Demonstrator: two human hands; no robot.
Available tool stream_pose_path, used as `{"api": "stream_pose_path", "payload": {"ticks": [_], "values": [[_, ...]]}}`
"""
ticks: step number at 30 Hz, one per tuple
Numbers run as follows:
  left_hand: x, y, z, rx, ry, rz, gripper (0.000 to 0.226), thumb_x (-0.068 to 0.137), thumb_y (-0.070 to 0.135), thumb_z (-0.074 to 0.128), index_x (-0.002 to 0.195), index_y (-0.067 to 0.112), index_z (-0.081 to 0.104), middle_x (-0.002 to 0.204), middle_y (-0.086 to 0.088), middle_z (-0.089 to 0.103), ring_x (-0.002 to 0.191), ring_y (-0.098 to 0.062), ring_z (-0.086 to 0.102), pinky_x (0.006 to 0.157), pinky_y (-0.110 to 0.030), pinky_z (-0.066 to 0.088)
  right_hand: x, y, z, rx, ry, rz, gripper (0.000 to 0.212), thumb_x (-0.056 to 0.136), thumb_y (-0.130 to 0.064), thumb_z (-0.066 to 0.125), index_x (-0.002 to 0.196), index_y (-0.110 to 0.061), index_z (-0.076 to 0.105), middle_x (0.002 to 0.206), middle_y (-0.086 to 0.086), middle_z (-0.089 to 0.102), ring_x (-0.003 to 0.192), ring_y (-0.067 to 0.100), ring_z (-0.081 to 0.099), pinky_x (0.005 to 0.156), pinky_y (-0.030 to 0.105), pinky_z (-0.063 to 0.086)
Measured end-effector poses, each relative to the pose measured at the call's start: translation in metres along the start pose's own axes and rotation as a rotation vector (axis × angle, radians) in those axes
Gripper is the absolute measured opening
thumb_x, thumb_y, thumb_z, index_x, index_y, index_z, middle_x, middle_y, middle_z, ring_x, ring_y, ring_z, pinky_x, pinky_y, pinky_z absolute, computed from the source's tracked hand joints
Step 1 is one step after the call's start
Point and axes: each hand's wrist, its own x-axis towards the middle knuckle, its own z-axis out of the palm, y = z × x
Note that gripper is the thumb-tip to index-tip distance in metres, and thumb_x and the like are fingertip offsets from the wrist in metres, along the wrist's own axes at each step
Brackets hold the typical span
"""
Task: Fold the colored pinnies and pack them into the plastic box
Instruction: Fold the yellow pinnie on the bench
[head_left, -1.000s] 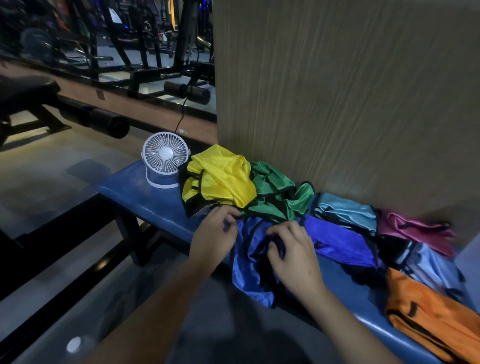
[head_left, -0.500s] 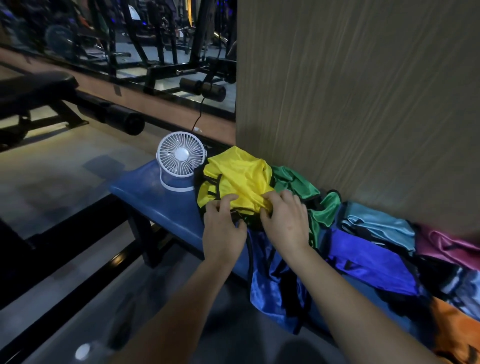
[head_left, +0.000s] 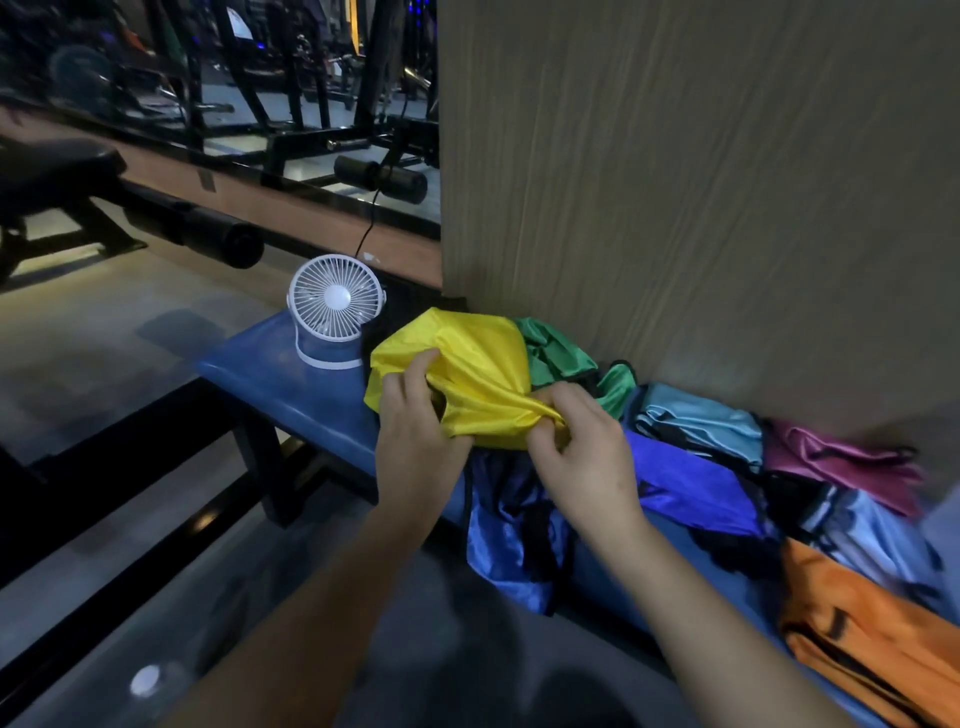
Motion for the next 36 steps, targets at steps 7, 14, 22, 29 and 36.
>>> {"api": "stream_pose_path", "payload": {"ticks": [7,14,22,29,36], "values": [[-0.03,0.017,-0.024,0.282,-0.013,0.324,0.065,0.061,0.004,0.074,0.123,0.024,0.064,0.107,-0.005,0.041,0.098,-0.027,0.044,0.081,-0.044,0.048,-0.052,-0.023,-0.065,0.092,0.066,0.112,0.003,0.08,-0.02,0.047,0.079,-0.021,0.049,0.06,0.0,0.045,0.055,0.01,0.042,0.055,0.036,0.038],[-0.068,0.046,-0.046,0.086,-0.451,0.322,0.042,0.076,-0.006,0.067,0.099,0.028,0.06,0.1,0.015,0.06,0.092,-0.009,0.06,0.076,-0.03,0.049,-0.09,-0.044,-0.137,0.23,0.181,0.206,0.011,0.086,-0.015,0.047,0.084,-0.022,0.056,0.068,0.0,0.053,0.063,0.012,0.049,0.061,0.036,0.045],[-0.118,0.106,-0.059,-0.277,-0.887,0.132,0.011,0.089,0.018,0.074,0.087,0.018,0.063,0.074,0.002,0.065,0.066,-0.004,0.059,0.059,-0.019,0.041,-0.126,-0.039,-0.199,0.142,0.385,0.289,0.011,0.095,-0.004,0.054,0.096,-0.013,0.06,0.081,-0.003,0.059,0.069,-0.002,0.049,0.064,0.013,0.039],[-0.125,0.126,-0.02,-0.341,-0.983,0.06,0.007,0.093,0.014,0.069,0.09,0.018,0.064,0.081,0.004,0.066,0.076,-0.01,0.064,0.07,-0.027,0.046,-0.148,0.003,-0.222,-0.044,0.272,0.425,0.014,0.093,-0.013,0.054,0.089,-0.027,0.054,0.071,-0.005,0.056,0.064,0.007,0.051,0.064,0.037,0.045],[-0.128,0.152,0.017,-0.484,-0.914,-0.121,0.006,0.095,0.012,0.061,0.097,0.015,0.066,0.088,0.001,0.072,0.08,-0.015,0.068,0.075,-0.03,0.053,-0.161,0.038,-0.213,-0.136,0.168,0.534,0.019,0.086,-0.017,0.057,0.102,-0.027,0.056,0.09,-0.002,0.065,0.084,0.02,0.061,0.076,0.038,0.051]]}}
